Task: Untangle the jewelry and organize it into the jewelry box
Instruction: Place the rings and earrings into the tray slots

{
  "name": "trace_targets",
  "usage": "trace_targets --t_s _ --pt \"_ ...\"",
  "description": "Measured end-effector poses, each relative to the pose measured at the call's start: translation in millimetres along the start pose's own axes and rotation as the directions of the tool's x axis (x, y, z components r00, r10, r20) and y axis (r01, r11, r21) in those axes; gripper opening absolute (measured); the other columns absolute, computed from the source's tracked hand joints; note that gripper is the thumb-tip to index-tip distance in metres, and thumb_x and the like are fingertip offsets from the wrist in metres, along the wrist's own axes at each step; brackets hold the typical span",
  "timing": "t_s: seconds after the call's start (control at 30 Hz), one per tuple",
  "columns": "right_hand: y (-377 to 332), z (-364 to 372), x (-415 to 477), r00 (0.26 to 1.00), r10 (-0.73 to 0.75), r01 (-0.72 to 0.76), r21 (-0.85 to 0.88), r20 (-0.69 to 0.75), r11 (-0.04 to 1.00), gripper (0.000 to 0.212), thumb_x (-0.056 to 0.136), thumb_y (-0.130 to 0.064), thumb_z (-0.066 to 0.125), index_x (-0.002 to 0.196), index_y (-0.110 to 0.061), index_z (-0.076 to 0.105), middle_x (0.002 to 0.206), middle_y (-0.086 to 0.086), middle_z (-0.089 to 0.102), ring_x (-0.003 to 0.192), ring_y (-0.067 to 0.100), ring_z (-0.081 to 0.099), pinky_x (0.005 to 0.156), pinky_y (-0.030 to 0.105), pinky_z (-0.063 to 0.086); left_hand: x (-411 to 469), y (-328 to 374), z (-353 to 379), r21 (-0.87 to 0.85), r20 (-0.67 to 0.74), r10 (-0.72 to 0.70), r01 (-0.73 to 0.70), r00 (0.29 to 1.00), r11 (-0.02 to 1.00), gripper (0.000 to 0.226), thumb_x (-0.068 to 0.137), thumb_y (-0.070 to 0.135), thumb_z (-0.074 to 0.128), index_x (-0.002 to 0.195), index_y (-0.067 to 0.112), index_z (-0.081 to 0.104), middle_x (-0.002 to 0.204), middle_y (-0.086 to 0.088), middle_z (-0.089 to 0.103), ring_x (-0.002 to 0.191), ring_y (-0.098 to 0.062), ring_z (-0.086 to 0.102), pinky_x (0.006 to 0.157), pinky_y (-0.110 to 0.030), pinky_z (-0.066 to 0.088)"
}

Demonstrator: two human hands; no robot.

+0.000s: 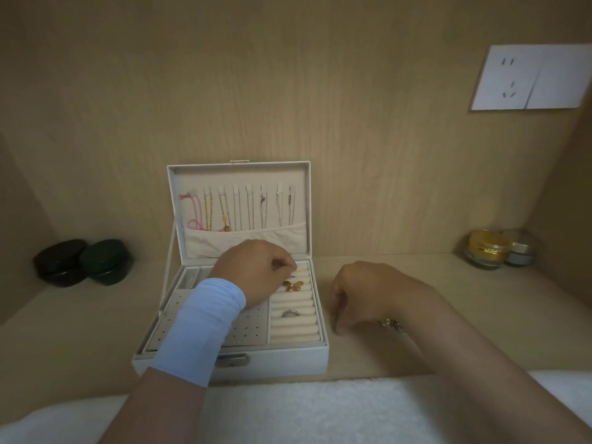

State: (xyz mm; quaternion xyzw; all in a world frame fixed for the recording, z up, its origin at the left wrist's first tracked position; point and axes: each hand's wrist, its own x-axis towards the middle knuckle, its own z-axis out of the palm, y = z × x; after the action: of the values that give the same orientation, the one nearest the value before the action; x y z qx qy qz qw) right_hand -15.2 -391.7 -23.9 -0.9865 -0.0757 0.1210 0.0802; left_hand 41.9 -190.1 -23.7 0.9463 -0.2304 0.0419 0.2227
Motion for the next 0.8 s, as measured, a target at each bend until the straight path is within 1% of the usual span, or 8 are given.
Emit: trace_targets --t_s 0.1,0.23,0.33,0.47,0.5,0.57,0.67,0.8 --pt "-2 4 2 1.0 -0.018 0.018 -0.028 -0.016 0.999 0.029 0.067 -0.035 0.084 0.094 -0.027 0.077 0.093 -0.013 0.072 0.088 0.009 0.065 0.081 0.032 0.056 0 -3 -5 -0.089 -0.06 -0.022 0.017 0.998 0.996 0.015 0.092 0.031 0.06 0.093 0.041 0.072 0.094 0.021 0.068 0.09 -0.002 0.061 0.091 -0.029 0.051" --pt "5 8 7 0.999 -0.025 0.026 0.022 -0.041 0.999 0.018 0.076 -0.026 0.074 0.094 -0.023 0.076 0.094 -0.007 0.072 0.088 0.013 0.067 0.082 0.035 0.057 0 -4 -9 -0.182 -0.092 -0.036 0.019 0.995 0.983 0.015 0.091 0.027 0.063 0.092 0.039 0.072 0.081 0.022 0.065 0.08 0.0 0.062 0.088 -0.032 0.053" --pt "13 -1 11 0.987 -0.031 0.048 0.102 -0.159 0.994 0.015 0.086 -0.016 0.067 0.094 -0.018 0.079 0.094 -0.002 0.074 0.087 0.014 0.067 0.082 0.035 0.057 0 -1 -6 -0.288 -0.088 -0.01 -0.016 0.996 0.958 0.016 0.088 0.025 0.066 0.091 0.039 0.072 0.083 0.021 0.068 0.083 0.002 0.061 0.088 -0.027 0.051" --pt "8 -17 7 0.92 -0.016 0.157 0.33 -0.391 0.931 0.011 0.089 -0.021 0.072 0.096 -0.026 0.08 0.094 -0.01 0.074 0.077 -0.002 0.066 0.074 0.017 0.055 -3 9 -7 -0.462 -0.024 0.01 -0.02 1.0 0.887 0.011 0.08 0.029 0.077 0.088 0.035 0.074 0.079 0.019 0.07 0.078 0.0 0.062 0.083 -0.021 0.051" --pt "4 -18 5 0.905 -0.031 0.205 0.371 -0.425 0.906 0.01 0.089 -0.022 0.073 0.095 -0.026 0.08 0.09 -0.011 0.074 0.069 -0.007 0.064 0.065 0.01 0.05 -4 12 -7 -0.478 -0.015 0.018 -0.023 1.0 0.878 0.012 0.077 0.03 0.079 0.086 0.033 0.074 0.079 0.017 0.071 0.079 -0.002 0.063 0.083 -0.023 0.052" --pt "-9 -16 2 0.895 -0.068 0.279 0.433 -0.441 0.858 0.01 0.087 -0.021 0.075 0.095 -0.025 0.081 0.086 -0.012 0.074 0.059 -0.014 0.059 0.055 0.005 0.042 -7 12 -10 -0.485 -0.003 0.037 -0.034 0.999 0.874 0.014 0.073 0.029 0.083 0.083 0.03 0.073 0.078 0.012 0.072 0.08 -0.007 0.067 0.083 -0.027 0.054" --pt "-21 -12 2 0.888 -0.073 0.314 0.485 -0.454 0.816 0.008 0.08 -0.024 0.082 0.088 -0.025 0.082 0.08 -0.012 0.075 0.062 -0.011 0.061 0.059 0.006 0.044 -15 6 -12 -0.449 -0.009 0.021 -0.023 1.0 0.893 0.014 0.073 0.025 0.084 0.079 0.027 0.072 0.072 0.009 0.072 0.074 -0.007 0.068 0.081 -0.027 0.055" --pt "-27 -5 4 0.894 -0.1 0.331 0.492 -0.437 0.806 0.008 0.077 -0.021 0.085 0.083 -0.025 0.082 0.074 -0.009 0.074 0.062 -0.007 0.062 0.06 0.009 0.045 -31 -7 -6 -0.401 -0.013 -0.004 -0.002 1.0 0.916 0.015 0.075 0.021 0.082 0.083 0.031 0.073 0.074 0.009 0.074 0.072 -0.002 0.068 0.077 -0.021 0.054"
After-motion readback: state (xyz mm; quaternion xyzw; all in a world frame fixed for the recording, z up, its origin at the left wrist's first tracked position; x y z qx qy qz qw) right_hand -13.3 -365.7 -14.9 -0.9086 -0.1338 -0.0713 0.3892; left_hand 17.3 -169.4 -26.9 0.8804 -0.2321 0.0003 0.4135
